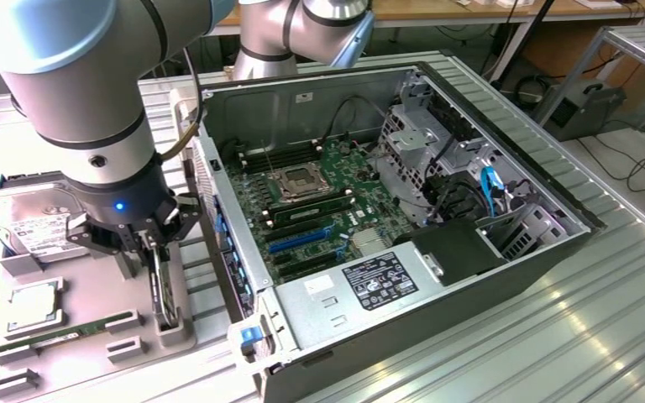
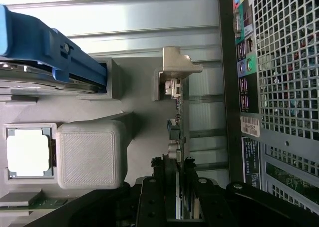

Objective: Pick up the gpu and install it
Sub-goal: 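Pick up the gpu and move the gpu toward the slot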

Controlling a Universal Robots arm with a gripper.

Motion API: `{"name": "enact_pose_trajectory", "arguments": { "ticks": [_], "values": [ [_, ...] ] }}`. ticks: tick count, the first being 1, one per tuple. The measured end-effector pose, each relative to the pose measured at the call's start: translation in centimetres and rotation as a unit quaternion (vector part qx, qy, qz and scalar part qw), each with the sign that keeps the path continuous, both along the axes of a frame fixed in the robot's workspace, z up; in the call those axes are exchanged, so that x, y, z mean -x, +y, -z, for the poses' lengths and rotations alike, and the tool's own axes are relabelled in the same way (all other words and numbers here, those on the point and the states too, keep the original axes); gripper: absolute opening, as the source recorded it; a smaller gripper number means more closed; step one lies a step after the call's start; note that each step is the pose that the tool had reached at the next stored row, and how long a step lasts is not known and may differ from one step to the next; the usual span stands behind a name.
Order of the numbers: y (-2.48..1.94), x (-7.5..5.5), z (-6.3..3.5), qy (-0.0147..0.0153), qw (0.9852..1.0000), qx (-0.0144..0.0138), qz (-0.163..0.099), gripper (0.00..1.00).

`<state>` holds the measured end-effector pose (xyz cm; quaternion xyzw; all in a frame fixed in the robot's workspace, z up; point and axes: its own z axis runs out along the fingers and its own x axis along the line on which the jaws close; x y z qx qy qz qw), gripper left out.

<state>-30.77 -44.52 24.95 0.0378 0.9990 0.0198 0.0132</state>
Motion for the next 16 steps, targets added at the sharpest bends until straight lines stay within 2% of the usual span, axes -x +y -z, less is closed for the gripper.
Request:
{"name": "enact_pose_trajectory", "arguments": {
  "ticks": [16],
  "values": [
    [0.00,0.00,-0.41,0.0001,1.0000,0.0001,0.000,0.27]
  ]
}}
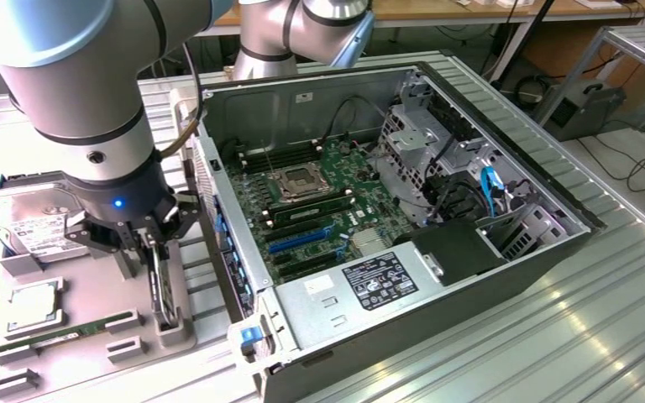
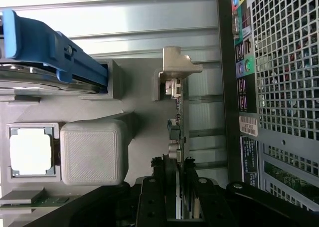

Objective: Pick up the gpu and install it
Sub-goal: 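Pick up the gpu and move the gpu toward the slot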

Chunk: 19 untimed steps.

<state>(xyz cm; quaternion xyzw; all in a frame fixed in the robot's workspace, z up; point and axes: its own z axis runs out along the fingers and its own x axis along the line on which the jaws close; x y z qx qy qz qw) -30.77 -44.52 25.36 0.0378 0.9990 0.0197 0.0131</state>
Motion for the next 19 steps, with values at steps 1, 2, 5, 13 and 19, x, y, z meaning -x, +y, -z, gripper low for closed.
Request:
{"name": "enact_pose_trajectory", "arguments": {
  "ticks": [1,2,5,13,19],
  "values": [
    [0.00,0.00,-0.02,0.0000,1.0000,0.0000,0.000,0.27],
    [0.00,0.00,-0.04,0.0000,1.0000,0.0000,0.000,0.27],
    [0.00,0.00,-0.14,0.0000,1.0000,0.0000,0.000,0.27],
    [0.00,0.00,-0.39,0.0000,1.0000,0.0000,0.000,0.27],
    [0.00,0.00,-0.61,0.0000,1.0000,0.0000,0.000,0.27]
  ]
}}
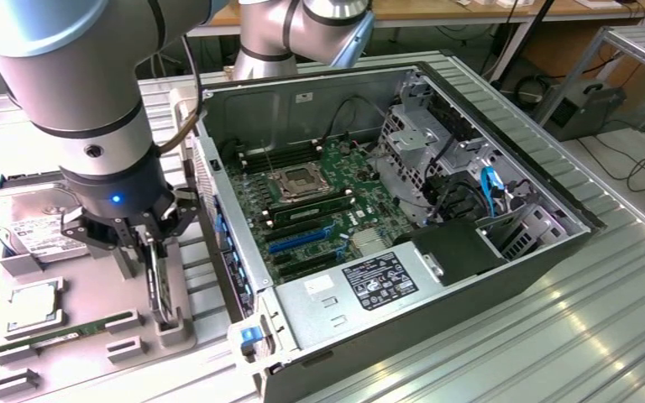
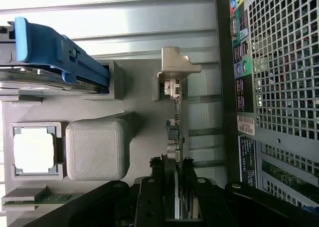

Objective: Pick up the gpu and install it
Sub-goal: 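Pick up the gpu and move the gpu toward the slot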

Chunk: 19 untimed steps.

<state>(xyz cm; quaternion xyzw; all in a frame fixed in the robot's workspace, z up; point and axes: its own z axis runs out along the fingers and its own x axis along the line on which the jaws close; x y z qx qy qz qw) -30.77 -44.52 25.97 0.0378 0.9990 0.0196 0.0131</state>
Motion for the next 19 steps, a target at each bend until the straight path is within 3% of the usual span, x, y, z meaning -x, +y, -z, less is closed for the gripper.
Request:
{"name": "enact_pose_trajectory", "arguments": {
  "ticks": [19],
  "values": [
    [0.00,0.00,-0.74,-0.0001,1.0000,-0.0001,0.000,0.27]
  ]
}}
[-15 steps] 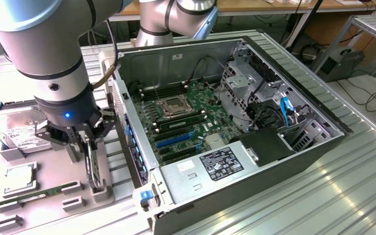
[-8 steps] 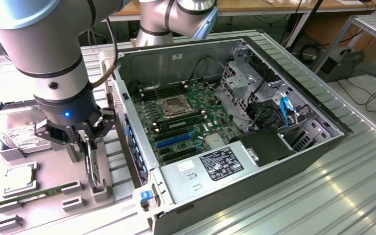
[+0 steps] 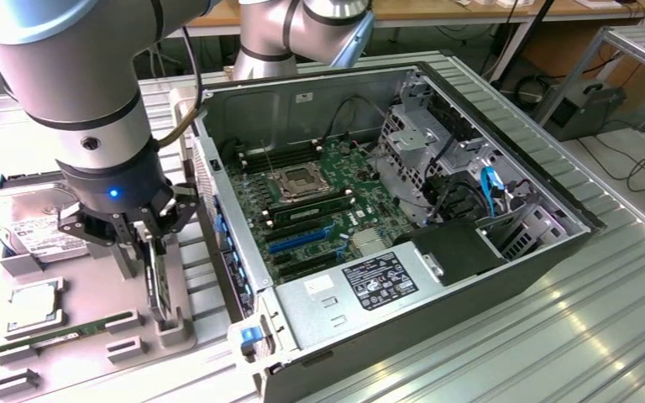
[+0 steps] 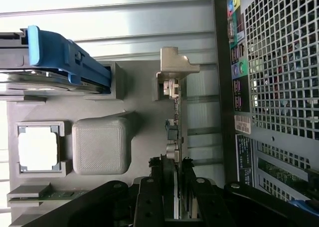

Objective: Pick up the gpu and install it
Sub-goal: 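Pick up the gpu and move the gpu toward the slot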

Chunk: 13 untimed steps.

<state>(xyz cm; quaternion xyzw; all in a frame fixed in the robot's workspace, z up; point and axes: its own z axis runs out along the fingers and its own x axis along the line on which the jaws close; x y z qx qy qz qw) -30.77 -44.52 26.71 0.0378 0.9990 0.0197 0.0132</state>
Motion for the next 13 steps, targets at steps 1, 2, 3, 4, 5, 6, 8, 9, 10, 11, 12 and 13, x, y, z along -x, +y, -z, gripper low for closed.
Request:
{"name": "enact_pose_trajectory", "arguments": {
  "ticks": [1,2,3,4,5,6,8,9,10,11,12,13],
  "values": [
    [0.00,0.00,-0.04,0.0000,1.0000,0.0000,0.000,0.27],
    [0.00,0.00,-0.08,0.0000,1.0000,0.0000,0.000,0.27],
    [0.00,0.00,-0.11,0.0000,1.0000,0.0000,0.000,0.27],
    [0.00,0.00,-0.15,0.0000,1.0000,0.0000,0.000,0.27],
    [0.01,-0.01,-0.21,0.0000,1.0000,0.0000,0.000,0.27],
    [0.01,-0.01,-0.24,0.0000,1.0000,0.0000,0.000,0.27],
    [0.02,0.00,-0.27,0.0000,1.0000,0.0000,0.000,0.27],
    [0.02,0.00,-0.28,0.0000,1.0000,0.0000,0.000,0.27],
    [0.02,0.00,-0.30,0.0000,1.0000,0.0000,0.000,0.27],
    [0.02,0.00,-0.31,0.0000,1.0000,0.0000,0.000,0.27],
    [0.02,0.00,-0.38,0.0002,1.0000,0.0002,0.000,0.27],
    [0.02,0.00,-0.45,0.0002,1.0000,0.0002,0.000,0.27]
  ]
}}
